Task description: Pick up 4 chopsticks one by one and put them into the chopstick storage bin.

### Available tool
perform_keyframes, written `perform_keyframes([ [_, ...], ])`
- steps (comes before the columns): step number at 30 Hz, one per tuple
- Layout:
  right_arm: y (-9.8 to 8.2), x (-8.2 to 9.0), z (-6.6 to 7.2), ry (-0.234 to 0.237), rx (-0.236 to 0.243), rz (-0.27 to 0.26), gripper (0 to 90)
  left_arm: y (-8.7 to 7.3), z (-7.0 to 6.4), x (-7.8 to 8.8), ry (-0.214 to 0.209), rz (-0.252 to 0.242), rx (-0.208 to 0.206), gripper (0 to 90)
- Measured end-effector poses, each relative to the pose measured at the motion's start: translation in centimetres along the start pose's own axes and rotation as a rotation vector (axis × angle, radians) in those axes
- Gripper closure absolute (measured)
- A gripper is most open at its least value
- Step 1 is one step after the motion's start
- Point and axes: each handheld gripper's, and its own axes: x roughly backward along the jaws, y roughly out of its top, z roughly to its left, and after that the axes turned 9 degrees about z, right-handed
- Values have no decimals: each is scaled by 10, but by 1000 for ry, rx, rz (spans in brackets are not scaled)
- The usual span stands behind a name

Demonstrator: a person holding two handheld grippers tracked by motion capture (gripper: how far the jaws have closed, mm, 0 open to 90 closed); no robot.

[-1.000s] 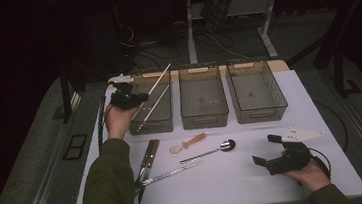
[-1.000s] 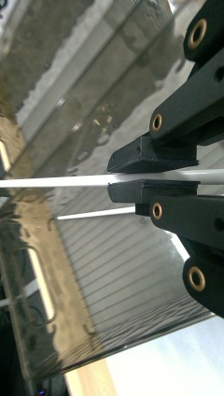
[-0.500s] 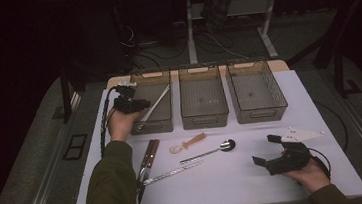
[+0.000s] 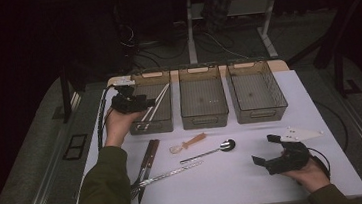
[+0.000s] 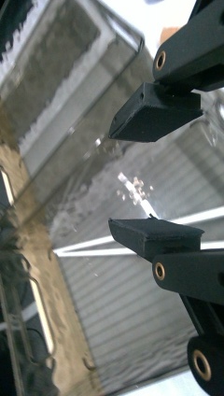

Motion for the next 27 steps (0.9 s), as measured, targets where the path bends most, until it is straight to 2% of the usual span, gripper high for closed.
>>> perform_keyframes([
  [8,0,0,0,1,-2,1,4,-15,-27,12,-42,-7,-66,392],
  [11,0,0,0,3,-5,-1,4,-23,-37,15,-33,6,-101,371],
  [19,0,0,1,3,-7,-3,4,-50,-57,27,-63,5,-122,365],
  [27,0,0,1,2,-4,-1,4,-79,-75,35,-102,-9,-156,411],
])
